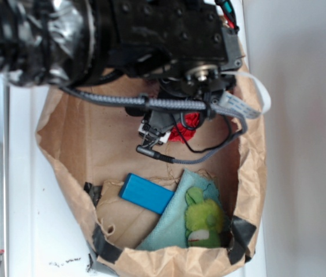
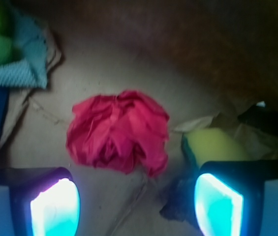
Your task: Grab the green sponge.
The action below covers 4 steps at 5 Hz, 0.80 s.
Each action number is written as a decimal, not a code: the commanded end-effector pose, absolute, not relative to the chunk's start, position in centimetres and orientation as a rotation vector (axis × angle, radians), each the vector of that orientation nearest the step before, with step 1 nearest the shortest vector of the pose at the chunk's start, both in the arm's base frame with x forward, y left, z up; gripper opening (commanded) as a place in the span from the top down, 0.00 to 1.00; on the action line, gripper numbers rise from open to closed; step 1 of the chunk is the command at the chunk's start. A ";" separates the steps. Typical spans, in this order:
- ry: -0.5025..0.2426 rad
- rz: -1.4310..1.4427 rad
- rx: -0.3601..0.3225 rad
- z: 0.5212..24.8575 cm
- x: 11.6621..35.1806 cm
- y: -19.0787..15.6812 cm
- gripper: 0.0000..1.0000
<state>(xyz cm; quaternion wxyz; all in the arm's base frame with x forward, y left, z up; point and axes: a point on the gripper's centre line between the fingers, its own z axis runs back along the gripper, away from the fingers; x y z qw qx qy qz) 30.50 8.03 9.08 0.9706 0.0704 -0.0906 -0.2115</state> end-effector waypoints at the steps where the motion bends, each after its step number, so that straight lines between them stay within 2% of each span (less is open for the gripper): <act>1: -0.278 -0.435 0.205 10.2 31.6 8.4 0.00; 2: -0.311 -0.423 0.252 9.6 31.8 8.3 0.00; 4: -0.342 -0.396 0.284 8.8 32.2 8.3 0.00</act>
